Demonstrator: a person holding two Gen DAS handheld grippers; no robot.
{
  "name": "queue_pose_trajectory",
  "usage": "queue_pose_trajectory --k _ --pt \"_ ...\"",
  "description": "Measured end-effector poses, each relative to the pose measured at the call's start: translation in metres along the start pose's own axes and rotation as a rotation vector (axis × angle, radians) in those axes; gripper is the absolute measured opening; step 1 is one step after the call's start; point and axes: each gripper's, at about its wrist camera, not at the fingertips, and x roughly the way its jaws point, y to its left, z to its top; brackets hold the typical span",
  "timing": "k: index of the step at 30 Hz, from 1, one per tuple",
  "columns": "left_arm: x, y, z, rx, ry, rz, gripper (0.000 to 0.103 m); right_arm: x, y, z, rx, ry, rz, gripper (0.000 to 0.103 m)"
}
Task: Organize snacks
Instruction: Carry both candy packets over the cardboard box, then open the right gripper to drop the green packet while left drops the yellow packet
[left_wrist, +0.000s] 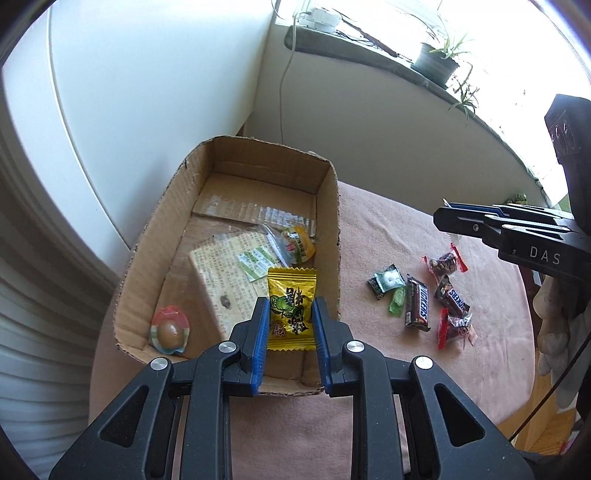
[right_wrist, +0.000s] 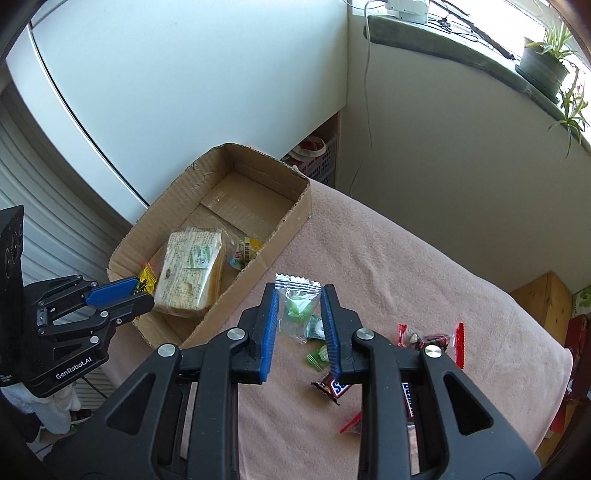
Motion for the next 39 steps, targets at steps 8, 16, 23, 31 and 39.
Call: queue_pose_trajectory --k 8,16,23,31,39 --pt "0.002 0.019 0.005 -0.045 -0.01 0.032 0.021 0.025 0.025 0.037 -0.05 0.0 0.027 0.024" --pt "0.01 0.032 0.008 -0.069 -0.006 0.059 0.021 0.057 0.048 0.067 -0.094 0.014 0.029 0.024" --pt "0.016 0.041 0.009 -0.083 0.004 0.071 0.021 0.088 0.058 0.08 -0.102 0.052 0.041 0.024" --pt "0.019 0.046 0.01 -0.091 0.012 0.075 0.022 0.106 0.068 0.081 -0.107 0.077 0.067 0.024" --pt "0.017 0.047 0.013 -0.115 -0.003 0.085 0.049 0.102 0.069 0.081 -0.108 0.053 0.078 0.067"
